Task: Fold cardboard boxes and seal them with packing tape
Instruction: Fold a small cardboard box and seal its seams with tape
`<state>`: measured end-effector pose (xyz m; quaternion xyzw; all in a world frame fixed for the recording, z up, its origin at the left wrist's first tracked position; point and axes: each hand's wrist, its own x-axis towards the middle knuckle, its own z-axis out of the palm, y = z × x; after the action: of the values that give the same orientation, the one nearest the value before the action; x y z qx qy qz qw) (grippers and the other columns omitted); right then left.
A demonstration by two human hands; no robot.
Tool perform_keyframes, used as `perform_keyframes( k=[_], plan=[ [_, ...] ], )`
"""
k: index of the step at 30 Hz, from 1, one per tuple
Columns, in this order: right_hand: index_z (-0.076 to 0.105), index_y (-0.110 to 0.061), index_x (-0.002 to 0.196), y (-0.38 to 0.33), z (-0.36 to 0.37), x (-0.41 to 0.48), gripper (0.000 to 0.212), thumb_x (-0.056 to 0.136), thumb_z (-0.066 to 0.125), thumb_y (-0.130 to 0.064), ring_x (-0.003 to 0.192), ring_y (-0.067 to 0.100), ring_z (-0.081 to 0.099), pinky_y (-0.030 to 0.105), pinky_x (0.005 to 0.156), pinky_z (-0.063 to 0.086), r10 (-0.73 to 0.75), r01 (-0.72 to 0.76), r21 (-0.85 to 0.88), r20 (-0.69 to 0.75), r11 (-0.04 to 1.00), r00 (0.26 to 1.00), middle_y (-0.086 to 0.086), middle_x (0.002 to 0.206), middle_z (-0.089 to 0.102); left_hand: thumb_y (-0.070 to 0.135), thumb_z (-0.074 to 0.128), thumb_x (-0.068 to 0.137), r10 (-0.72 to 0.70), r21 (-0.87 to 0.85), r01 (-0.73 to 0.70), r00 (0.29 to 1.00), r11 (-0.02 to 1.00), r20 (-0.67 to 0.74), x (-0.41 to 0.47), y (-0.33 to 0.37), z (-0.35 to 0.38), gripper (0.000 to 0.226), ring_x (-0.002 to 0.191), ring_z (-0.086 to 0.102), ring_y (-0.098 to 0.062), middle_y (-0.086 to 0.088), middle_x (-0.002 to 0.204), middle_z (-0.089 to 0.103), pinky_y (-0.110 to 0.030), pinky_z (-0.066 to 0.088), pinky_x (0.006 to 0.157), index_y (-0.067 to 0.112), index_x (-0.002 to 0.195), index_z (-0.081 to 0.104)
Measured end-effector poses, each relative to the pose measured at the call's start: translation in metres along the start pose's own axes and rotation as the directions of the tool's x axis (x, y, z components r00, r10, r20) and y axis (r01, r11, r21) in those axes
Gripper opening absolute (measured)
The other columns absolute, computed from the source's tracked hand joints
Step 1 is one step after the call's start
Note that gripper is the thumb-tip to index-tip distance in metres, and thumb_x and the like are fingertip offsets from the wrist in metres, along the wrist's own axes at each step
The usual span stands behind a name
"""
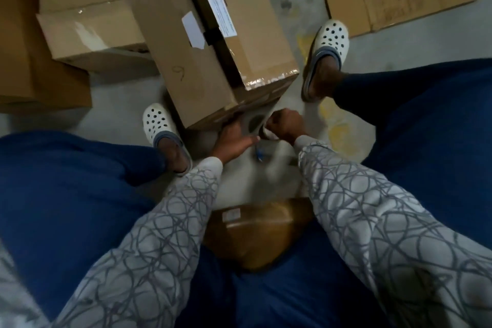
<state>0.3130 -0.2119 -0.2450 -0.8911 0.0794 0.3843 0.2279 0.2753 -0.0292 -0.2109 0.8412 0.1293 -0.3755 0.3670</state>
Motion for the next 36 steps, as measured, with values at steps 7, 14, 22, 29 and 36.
perform_keyframes(
  k=[7,14,22,29,36],
  plan=[
    [0.044,-0.024,0.150,0.022,0.081,0.049,0.067,0.093,0.048,-0.059,0.149,0.035,0.019,0.054,0.115,0.026,0.055,0.059,-0.302,0.354,0.951,0.933,0.011,0.159,0.030,0.031,0.081,0.085,-0.130,-0.161,0.142,0.988,0.977,0.086,0.040,-0.012,0.040,0.085,0.122,0.058,-0.023,-0.004,0.120,0.061,-0.032,0.044,0.105,0.017,0.155,0.036],
    [0.043,-0.026,0.151,0.017,0.071,0.046,0.062,0.094,0.057,-0.046,0.150,0.030,0.022,0.067,0.116,0.015,0.088,0.043,-0.299,0.410,0.953,0.908,0.006,0.158,0.037,0.018,0.076,0.089,-0.101,-0.139,0.119,0.986,0.983,0.133,0.025,-0.008,0.037,0.057,0.117,0.061,-0.025,-0.012,0.122,0.064,-0.034,0.047,0.102,0.014,0.141,0.053],
    [0.080,-0.022,0.106,-0.027,-0.030,-0.034,0.020,0.091,0.070,-0.014,0.113,0.020,0.067,0.036,0.088,0.057,-0.110,-0.116,0.361,0.547,0.925,0.830,0.001,0.109,0.077,0.038,0.055,0.100,-0.141,0.143,0.132,0.989,0.981,0.053,-0.041,0.026,-0.027,0.041,0.118,0.061,-0.033,-0.013,0.133,0.063,-0.037,0.047,0.098,0.009,0.125,0.067],
    [0.079,-0.013,0.096,-0.094,-0.114,-0.156,0.019,0.086,0.074,0.002,0.100,0.016,0.071,0.028,0.091,0.056,-0.523,0.317,0.529,0.297,0.787,0.799,0.001,0.097,0.078,0.008,0.044,0.091,0.037,-0.724,0.043,0.995,0.689,0.095,-0.152,0.030,-0.094,0.043,0.108,0.062,-0.035,-0.020,0.117,0.059,-0.056,0.055,0.086,0.019,0.128,0.061],
    [0.071,-0.013,0.101,-0.113,-0.123,-0.245,0.014,0.089,0.073,-0.006,0.101,0.024,0.067,0.043,0.085,0.058,-0.615,0.538,0.739,-0.215,0.405,0.759,0.007,0.105,0.071,0.035,0.085,0.073,0.364,-0.614,-0.508,0.861,0.604,-0.355,-0.234,0.046,-0.101,0.072,0.125,0.058,-0.027,-0.006,0.145,0.050,-0.046,0.057,0.097,0.046,0.138,0.054]
  ],
)
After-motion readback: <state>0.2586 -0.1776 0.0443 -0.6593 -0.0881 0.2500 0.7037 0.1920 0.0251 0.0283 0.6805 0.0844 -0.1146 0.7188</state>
